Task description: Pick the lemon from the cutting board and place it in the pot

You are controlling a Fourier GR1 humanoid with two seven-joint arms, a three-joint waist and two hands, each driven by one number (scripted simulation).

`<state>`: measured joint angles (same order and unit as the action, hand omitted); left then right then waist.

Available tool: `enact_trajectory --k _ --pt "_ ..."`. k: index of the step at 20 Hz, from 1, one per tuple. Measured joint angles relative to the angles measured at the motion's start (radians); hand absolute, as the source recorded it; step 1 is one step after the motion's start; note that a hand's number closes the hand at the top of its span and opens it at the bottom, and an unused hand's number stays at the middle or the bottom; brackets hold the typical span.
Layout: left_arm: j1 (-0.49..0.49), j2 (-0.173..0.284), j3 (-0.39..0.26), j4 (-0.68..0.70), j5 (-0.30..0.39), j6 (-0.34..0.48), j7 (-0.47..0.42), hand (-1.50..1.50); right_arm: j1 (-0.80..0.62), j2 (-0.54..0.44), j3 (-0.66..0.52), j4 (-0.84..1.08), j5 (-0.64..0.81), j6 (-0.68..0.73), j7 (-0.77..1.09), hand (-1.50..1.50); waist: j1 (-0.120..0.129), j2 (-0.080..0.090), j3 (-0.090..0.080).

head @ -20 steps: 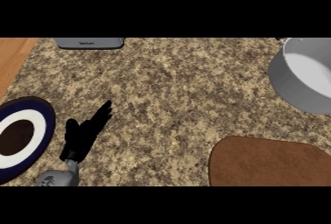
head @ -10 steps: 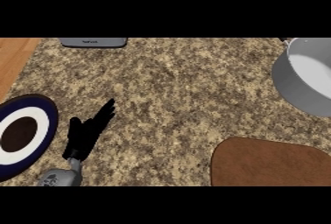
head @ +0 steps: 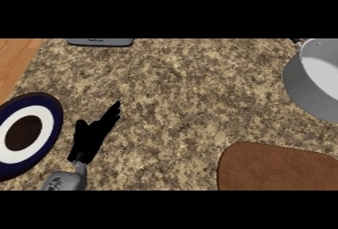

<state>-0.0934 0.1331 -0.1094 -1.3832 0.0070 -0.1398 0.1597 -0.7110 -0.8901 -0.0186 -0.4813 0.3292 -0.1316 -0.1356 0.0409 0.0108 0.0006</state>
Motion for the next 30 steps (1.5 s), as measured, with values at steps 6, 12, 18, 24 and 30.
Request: enact_trajectory --k 6,12,18,24,30 --pt "-0.031 0.008 0.007 0.01 0.007 -0.022 0.002 0.0 -0.089 0.022 0.142 0.11 0.197 -0.038 0.118 1.5 0.019 0.008 0.0" --pt "-0.05 0.001 0.004 0.018 0.007 -0.025 0.012 0.0 -0.173 0.082 0.189 0.259 0.256 0.118 0.249 -1.5 0.032 0.014 0.002" --pt "-0.038 -0.01 -0.002 0.029 -0.003 -0.022 -0.014 0.0 -0.225 0.149 0.177 0.356 0.257 0.198 0.32 -1.5 0.032 0.016 0.003" --pt "-0.016 -0.005 0.004 0.025 -0.002 -0.022 -0.027 0.0 -0.252 0.181 0.025 0.312 0.117 0.036 0.211 -1.5 0.022 0.013 0.006" --pt "-0.02 -0.01 0.008 0.017 -0.005 -0.008 -0.011 0.0 -0.273 0.161 -0.17 0.268 -0.057 -0.131 0.105 -1.5 0.006 0.011 0.006"
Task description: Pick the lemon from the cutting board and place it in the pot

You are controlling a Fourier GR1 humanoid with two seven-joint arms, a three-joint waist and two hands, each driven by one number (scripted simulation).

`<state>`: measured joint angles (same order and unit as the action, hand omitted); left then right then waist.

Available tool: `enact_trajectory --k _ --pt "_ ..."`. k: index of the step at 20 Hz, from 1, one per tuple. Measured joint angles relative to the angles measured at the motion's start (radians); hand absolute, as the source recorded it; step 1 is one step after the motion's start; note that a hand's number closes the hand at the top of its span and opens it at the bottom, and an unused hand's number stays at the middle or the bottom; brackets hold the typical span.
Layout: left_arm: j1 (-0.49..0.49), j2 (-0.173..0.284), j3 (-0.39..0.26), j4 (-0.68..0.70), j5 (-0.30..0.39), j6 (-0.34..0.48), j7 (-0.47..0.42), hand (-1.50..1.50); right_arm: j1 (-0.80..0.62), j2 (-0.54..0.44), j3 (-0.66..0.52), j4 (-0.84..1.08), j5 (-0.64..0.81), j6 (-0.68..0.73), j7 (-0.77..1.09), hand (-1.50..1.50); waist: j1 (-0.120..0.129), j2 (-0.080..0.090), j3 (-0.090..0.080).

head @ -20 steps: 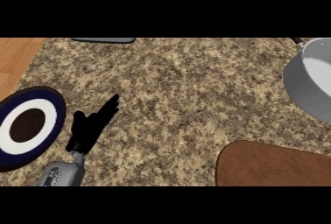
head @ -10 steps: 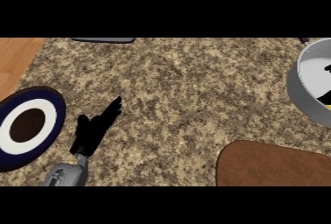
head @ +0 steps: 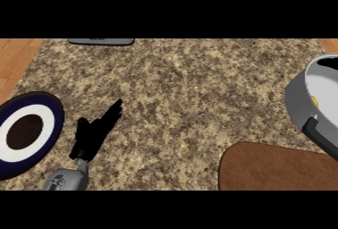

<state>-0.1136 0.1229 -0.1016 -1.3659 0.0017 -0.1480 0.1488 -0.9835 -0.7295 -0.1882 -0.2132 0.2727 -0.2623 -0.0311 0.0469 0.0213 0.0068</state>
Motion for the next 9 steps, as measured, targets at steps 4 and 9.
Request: enact_trajectory --k 4,9 --pt "0.001 0.008 0.011 -0.006 0.008 -0.006 0.007 0.0 0.023 -0.049 -0.11 -0.009 -0.092 -0.079 -0.069 -1.5 -0.009 -0.002 -0.001" --pt "0.005 0.006 0.018 0.004 0.01 -0.004 -0.001 0.0 0.081 -0.115 -0.235 -0.017 -0.2 -0.078 -0.19 -1.5 -0.019 -0.005 -0.002"
